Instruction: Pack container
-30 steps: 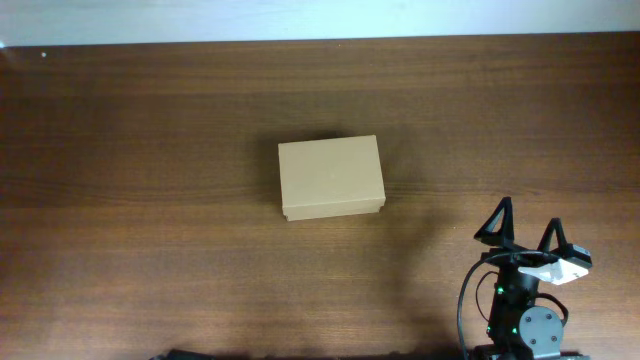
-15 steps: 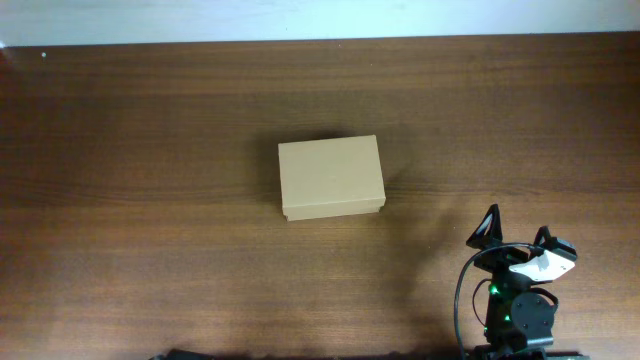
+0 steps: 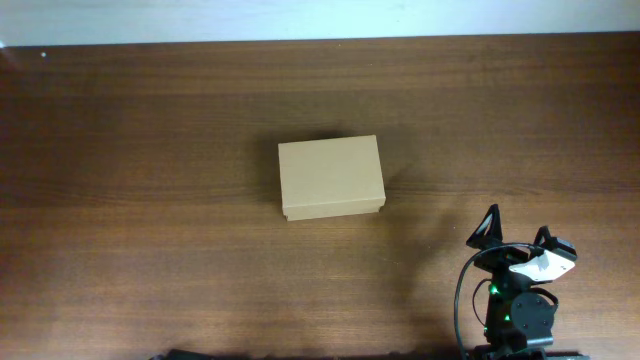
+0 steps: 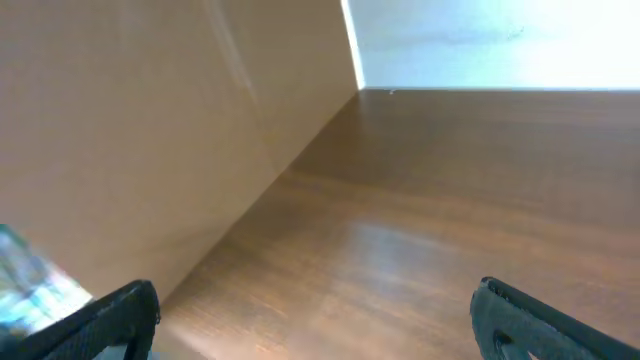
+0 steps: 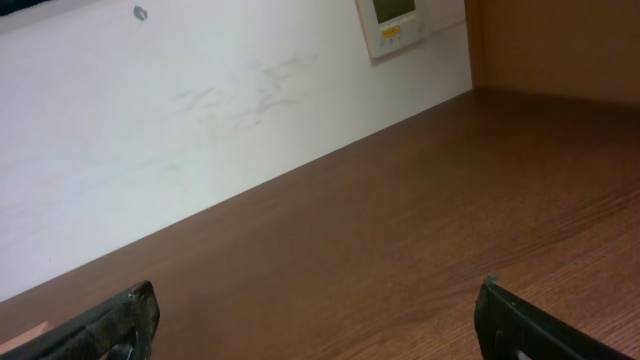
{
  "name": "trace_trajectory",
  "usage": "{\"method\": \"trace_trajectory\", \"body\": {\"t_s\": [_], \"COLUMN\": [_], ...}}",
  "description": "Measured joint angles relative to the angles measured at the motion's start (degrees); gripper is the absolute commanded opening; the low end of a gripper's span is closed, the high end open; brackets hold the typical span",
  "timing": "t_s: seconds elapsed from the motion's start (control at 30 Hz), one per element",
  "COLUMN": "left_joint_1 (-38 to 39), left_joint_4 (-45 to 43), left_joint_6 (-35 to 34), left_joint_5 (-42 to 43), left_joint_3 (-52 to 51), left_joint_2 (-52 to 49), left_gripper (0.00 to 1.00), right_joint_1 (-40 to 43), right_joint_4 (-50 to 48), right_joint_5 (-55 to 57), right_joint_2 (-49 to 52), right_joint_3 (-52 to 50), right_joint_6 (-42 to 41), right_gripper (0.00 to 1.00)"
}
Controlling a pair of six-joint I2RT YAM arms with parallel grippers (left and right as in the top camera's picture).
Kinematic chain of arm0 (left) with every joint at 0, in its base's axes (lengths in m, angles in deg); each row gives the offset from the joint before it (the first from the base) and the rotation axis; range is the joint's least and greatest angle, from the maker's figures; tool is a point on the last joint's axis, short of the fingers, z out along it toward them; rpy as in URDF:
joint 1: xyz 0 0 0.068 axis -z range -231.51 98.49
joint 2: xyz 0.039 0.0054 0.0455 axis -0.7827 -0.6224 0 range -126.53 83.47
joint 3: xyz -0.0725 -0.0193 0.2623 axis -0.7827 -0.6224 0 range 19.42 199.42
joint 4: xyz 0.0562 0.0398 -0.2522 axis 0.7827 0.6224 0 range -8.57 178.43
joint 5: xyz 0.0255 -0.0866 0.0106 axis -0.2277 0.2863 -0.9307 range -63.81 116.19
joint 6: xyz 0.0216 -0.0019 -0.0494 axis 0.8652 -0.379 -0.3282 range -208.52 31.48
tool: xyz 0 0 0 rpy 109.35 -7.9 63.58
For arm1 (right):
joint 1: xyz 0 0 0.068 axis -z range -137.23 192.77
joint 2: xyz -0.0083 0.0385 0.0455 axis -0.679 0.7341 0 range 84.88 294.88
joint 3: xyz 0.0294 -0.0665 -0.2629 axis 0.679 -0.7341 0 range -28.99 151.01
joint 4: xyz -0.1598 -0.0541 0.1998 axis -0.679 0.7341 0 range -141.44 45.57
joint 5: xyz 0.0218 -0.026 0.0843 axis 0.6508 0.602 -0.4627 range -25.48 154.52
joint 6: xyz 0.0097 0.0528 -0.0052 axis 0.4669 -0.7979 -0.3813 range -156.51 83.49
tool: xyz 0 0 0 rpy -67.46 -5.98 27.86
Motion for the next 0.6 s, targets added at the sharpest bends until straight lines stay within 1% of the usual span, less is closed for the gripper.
{"method": "trace_trajectory", "body": {"t_s": [0.03,0.1,0.2,0.27,0.3,0.37,0.43,0.6], "left_joint_1": [0.0,-0.1,-0.8,-1.9,-2.7,-3.8,-4.4,-4.8], "left_joint_4": [-2.2,-9.4,-23.7,-35.4,-42.4,-51.4,-59.9,-72.1], "left_joint_6": [0.0,-0.2,-0.4,-0.5,-0.5,-0.6,-0.6,-0.6], "left_joint_5": [1.1,4.6,11.1,17.1,20.3,25.6,31.1,39.1], "left_joint_3": [-0.2,-1.1,-4.6,-9.5,-12.8,-18.7,-26.8,-44.8], "left_joint_2": [0.0,0.0,0.0,0.1,0.1,0.1,0.1,0.0], "left_gripper": [0.99,1.0,1.0,1.0,1.0,0.99,1.0,1.0], "right_joint_1": [0.0,0.0,0.0,0.0,0.0,0.0,0.0,0.0], "right_joint_4": [0.0,0.0,0.0,0.0,0.0,0.0,0.0,0.0], "right_joint_5": [0.0,0.0,0.0,0.0,0.0,-0.1,-0.1,-0.2], "right_joint_2": [0.0,0.0,0.0,0.0,0.0,0.0,0.0,0.0], "right_joint_3": [0.0,0.0,0.0,0.0,0.0,0.0,0.0,0.0], "right_joint_6": [0.0,0.0,0.0,0.0,0.0,0.0,0.0,0.0], "right_gripper": [0.99,0.99,0.99,0.99,0.99,0.99,0.99,0.99]}}
